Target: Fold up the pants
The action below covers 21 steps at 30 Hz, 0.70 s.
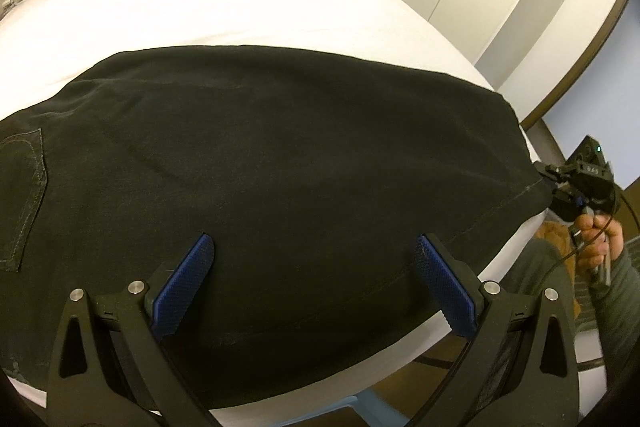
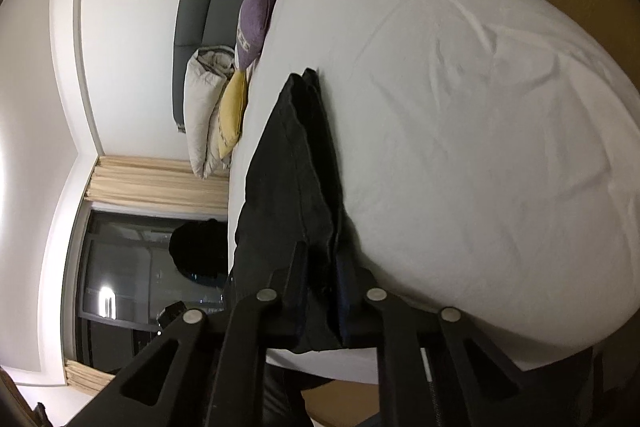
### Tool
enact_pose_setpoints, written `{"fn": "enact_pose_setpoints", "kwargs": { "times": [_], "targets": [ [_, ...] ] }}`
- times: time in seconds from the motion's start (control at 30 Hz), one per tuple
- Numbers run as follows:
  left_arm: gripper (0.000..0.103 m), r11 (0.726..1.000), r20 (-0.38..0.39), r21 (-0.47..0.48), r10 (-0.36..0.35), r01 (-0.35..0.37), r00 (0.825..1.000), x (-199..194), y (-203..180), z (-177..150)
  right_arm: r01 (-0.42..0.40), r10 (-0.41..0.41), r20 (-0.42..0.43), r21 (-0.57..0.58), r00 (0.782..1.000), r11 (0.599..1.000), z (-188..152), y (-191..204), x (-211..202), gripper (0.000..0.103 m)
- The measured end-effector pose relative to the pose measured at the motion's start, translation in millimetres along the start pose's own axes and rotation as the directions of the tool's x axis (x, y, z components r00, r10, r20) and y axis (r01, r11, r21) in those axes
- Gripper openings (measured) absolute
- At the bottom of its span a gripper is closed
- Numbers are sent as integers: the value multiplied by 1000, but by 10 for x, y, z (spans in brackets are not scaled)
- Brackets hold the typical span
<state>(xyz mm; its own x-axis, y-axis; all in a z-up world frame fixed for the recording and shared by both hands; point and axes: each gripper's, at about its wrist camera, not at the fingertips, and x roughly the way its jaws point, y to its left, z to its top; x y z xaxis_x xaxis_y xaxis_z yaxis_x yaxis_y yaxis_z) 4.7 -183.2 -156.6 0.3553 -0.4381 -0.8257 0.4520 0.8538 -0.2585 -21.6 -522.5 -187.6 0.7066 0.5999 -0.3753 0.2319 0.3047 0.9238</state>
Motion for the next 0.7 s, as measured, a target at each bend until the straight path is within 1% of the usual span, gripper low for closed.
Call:
{"fn": "enact_pose_setpoints", "kwargs": {
  "times": [0.07, 0.2, 0.33, 0.37, 0.43, 0.5, 0.63, 0.7],
  "targets": [
    [103, 1000, 1, -1, -11, 11, 1000, 17, -34, 49, 2, -2, 33, 2, 999, 1000, -31, 23, -17, 10],
    [103, 999, 10, 33, -31, 31, 999, 97, -211, 186, 4, -4, 113, -2, 994, 1000, -88, 116, -94, 10],
    [103, 996, -8, 79, -47, 48, 999, 280, -414, 321, 61, -59, 160, -5, 985, 998, -67, 268, -102, 9],
    [103, 995, -19, 84, -57, 58, 998, 345, -463, 354, 80, -77, 168, -10, 983, 997, -59, 299, -102, 9],
    [103, 995, -31, 90, -46, 49, 998, 434, -512, 387, 129, -126, 173, -6, 977, 992, -39, 315, -76, 9],
    [103, 995, -37, 90, -48, 52, 998, 494, -537, 402, 156, -156, 173, 11, 973, 988, -22, 289, -53, 9],
    [103, 993, -54, 115, -34, 40, 998, 571, -549, 413, 180, -182, 187, 28, 965, 983, -15, 290, -50, 9],
    [103, 993, -54, 107, -41, 47, 998, 576, -535, 435, 208, -209, 193, 24, 959, 978, -28, 330, -43, 9]
  ]
}}
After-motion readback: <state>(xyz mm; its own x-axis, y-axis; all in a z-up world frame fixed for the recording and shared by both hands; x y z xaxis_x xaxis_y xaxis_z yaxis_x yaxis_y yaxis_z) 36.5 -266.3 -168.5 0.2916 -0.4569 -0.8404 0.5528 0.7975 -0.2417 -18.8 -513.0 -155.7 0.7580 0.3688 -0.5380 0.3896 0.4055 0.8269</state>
